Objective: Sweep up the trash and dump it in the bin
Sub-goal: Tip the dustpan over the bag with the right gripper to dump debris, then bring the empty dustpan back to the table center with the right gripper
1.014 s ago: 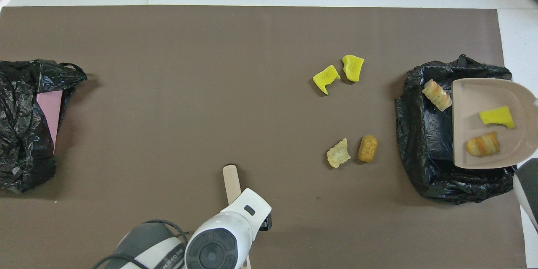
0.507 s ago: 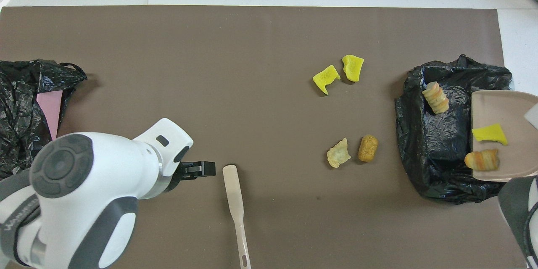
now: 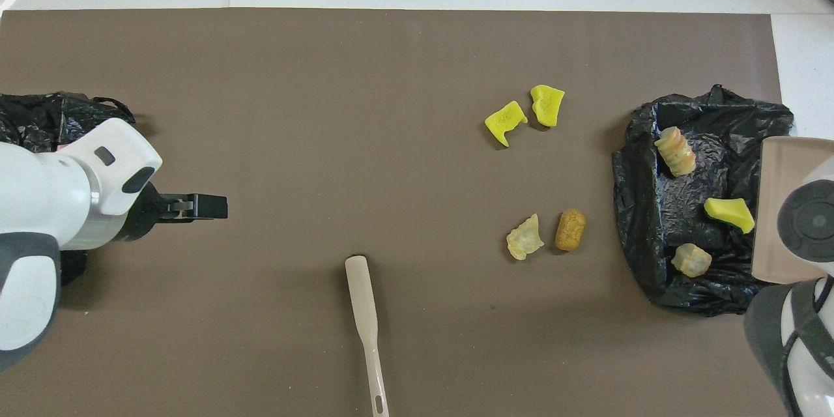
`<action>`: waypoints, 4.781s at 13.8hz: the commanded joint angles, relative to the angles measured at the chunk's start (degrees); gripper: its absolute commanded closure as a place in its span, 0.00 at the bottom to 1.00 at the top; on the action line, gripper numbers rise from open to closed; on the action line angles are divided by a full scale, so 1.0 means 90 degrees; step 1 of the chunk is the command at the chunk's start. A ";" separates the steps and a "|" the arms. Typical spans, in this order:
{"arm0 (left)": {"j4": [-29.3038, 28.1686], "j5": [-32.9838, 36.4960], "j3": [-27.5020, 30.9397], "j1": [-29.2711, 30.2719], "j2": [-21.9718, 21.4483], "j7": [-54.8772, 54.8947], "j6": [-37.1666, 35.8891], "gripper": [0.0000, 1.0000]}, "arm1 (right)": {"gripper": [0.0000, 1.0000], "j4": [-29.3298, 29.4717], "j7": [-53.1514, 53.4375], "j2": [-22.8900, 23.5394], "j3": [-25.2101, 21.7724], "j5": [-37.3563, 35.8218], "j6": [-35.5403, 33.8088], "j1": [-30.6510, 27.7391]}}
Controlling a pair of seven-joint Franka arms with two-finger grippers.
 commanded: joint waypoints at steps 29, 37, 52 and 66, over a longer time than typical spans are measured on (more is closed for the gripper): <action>0.2511 0.0786 0.0400 0.0826 0.0987 0.0890 -0.2048 0.00 | 1.00 0.7178 0.9607 0.5569 0.0031 0.5683 -0.1798 0.4154; 0.2520 0.0786 0.0342 0.0660 0.0996 0.0901 -0.2038 0.00 | 1.00 0.7539 1.1464 0.6624 0.0041 0.6545 -0.0322 0.4759; 0.2775 0.1011 0.0342 0.0543 0.1201 0.0989 -0.2058 0.00 | 0.65 0.7402 1.1573 0.6928 0.0178 0.6839 0.0012 0.4974; 0.2726 0.0913 -0.0008 0.0230 0.2772 0.0911 -0.0487 0.00 | 0.03 0.3549 1.1564 0.3396 0.0577 0.7149 -0.0174 0.5228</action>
